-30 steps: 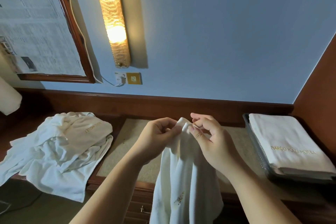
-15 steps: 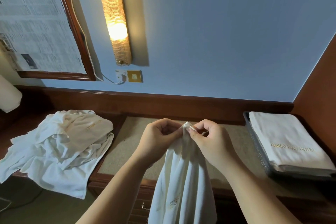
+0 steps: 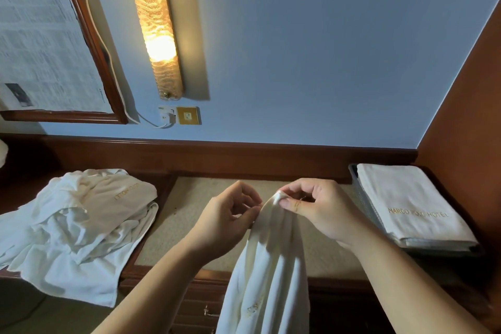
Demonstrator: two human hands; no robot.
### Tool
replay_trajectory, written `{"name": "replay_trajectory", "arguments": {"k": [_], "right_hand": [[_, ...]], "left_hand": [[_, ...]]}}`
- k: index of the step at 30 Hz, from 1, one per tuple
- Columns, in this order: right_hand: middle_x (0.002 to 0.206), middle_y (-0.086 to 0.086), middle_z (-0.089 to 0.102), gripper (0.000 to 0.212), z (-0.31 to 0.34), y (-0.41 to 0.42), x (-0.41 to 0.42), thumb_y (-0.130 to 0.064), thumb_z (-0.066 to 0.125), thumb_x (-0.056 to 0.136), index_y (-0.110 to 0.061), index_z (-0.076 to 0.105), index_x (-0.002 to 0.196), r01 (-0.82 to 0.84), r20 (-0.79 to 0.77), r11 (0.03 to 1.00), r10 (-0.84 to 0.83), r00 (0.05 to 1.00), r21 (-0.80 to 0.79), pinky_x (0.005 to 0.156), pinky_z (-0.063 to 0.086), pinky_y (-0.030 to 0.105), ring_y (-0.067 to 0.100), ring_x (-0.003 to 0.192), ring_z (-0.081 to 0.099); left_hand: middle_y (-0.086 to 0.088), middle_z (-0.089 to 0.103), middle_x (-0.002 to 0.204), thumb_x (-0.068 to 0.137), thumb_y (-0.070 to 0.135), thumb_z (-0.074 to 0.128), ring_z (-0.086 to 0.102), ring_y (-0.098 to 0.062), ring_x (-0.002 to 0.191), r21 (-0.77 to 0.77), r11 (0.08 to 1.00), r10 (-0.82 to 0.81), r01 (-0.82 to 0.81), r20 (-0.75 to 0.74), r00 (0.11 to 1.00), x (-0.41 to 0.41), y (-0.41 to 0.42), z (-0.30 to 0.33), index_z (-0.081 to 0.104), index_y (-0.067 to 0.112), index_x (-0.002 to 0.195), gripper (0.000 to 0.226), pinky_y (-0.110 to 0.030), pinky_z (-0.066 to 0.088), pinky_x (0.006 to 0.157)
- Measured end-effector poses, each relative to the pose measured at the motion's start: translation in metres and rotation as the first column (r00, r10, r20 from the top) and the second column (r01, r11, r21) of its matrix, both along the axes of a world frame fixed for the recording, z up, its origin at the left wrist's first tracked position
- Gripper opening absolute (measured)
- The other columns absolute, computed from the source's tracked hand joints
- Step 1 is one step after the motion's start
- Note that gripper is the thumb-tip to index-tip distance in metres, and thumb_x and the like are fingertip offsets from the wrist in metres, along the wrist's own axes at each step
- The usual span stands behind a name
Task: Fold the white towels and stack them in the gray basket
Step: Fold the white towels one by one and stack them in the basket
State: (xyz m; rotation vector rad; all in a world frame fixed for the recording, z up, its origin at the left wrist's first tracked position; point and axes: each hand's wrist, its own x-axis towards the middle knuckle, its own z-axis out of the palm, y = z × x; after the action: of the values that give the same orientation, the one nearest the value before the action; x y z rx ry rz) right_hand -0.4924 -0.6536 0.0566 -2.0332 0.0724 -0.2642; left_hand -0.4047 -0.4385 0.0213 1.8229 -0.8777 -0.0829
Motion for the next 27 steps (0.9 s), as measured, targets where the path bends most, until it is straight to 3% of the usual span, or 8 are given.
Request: {"name": "replay_trajectory", "arguments": {"k": [2,4,5,9,13,16,20,27], "right_hand": [[0.096,-0.007,0.079,0.012,0.016,-0.005,-0.003,-0.025,0.08,0.089,-0.03,0.082,0.099,-0.02,0.039,0.997,0.018,0.999,0.072,0.088,0.058,0.032,0.013,0.096,0.072],[0.097,-0.004,0.079,0.012,0.033,-0.012,-0.006,-0.022,0.08,0.088,-0.026,0.083,0.099,-0.044,0.072,0.989,0.034,0.997,0.143,0.087,0.056,0.027,0.013,0.098,0.072],[0.099,-0.003,0.08,0.012,0.043,-0.016,-0.006,-0.023,0.08,0.089,-0.025,0.083,0.1,-0.055,0.079,0.987,0.044,0.996,0.154,0.088,0.056,0.028,0.014,0.1,0.073],[0.103,0.007,0.079,0.017,0.079,-0.031,-0.004,-0.023,0.083,0.08,-0.02,0.084,0.096,-0.138,0.103,0.966,0.118,0.988,0.217,0.099,0.054,0.032,0.018,0.105,0.072],[0.099,0.005,0.079,0.02,0.112,-0.044,-0.001,-0.022,0.083,0.072,-0.02,0.084,0.092,-0.176,0.153,0.955,0.142,0.978,0.238,0.093,0.054,0.025,0.013,0.1,0.072],[0.101,0.008,0.078,0.027,0.135,-0.055,-0.001,-0.025,0.085,0.07,-0.016,0.083,0.095,-0.159,0.182,0.961,0.119,0.976,0.227,0.101,0.05,0.037,0.017,0.101,0.07],[0.107,0.01,0.078,0.053,0.153,-0.069,-0.002,-0.049,0.095,0.059,-0.02,0.084,0.102,-0.142,0.2,0.972,0.104,0.974,0.186,0.102,0.044,0.044,0.022,0.107,0.067],[0.112,0.015,0.073,0.032,0.168,-0.076,-0.007,-0.033,0.084,0.072,-0.018,0.083,0.101,-0.144,0.242,0.944,0.071,0.968,0.296,0.097,0.038,0.042,0.027,0.108,0.06]], "left_hand": [[0.012,0.065,0.106,0.096,0.012,0.071,0.068,-0.008,0.082,0.073,0.997,-0.033,0.005,0.389,0.921,0.003,-0.002,0.009,0.06,0.031,0.111,0.027,-0.037,0.063,0.066],[0.0,0.056,0.114,0.095,0.019,0.071,0.052,-0.005,0.082,0.182,0.983,-0.143,0.008,0.744,0.653,0.01,0.0,0.022,0.056,0.033,0.127,0.038,-0.027,0.055,0.057],[-0.003,0.055,0.113,0.095,0.022,0.069,0.046,-0.007,0.083,0.243,0.97,-0.213,0.018,0.809,0.548,0.012,0.001,0.029,0.054,0.038,0.133,0.044,-0.023,0.05,0.056],[0.016,0.063,0.099,0.098,0.058,0.065,0.061,-0.003,0.082,0.268,0.962,-0.26,0.047,0.855,0.448,0.014,-0.012,0.059,0.054,0.057,0.115,0.02,-0.014,0.048,0.069],[-0.006,0.053,0.092,0.099,0.016,0.071,0.047,-0.021,0.069,0.255,0.957,-0.263,0.137,0.964,0.044,0.03,-0.035,0.078,0.062,0.023,0.14,0.042,-0.032,0.041,0.055],[-0.003,0.053,0.093,0.097,0.018,0.075,0.051,-0.02,0.072,0.201,0.955,-0.221,0.216,0.973,0.072,0.031,-0.046,0.095,0.055,0.023,0.139,0.046,-0.035,0.049,0.056],[-0.004,0.06,0.115,0.096,0.008,0.071,0.056,-0.019,0.093,0.184,0.956,-0.128,0.231,0.963,-0.235,0.036,-0.055,0.114,0.072,0.025,0.134,0.041,-0.034,0.052,0.077],[-0.004,0.074,0.124,0.1,0.015,0.071,0.068,-0.024,0.121,0.276,0.917,-0.185,0.289,0.934,-0.304,0.029,-0.075,0.146,0.081,0.014,0.106,0.012,-0.041,0.051,0.104]]}}
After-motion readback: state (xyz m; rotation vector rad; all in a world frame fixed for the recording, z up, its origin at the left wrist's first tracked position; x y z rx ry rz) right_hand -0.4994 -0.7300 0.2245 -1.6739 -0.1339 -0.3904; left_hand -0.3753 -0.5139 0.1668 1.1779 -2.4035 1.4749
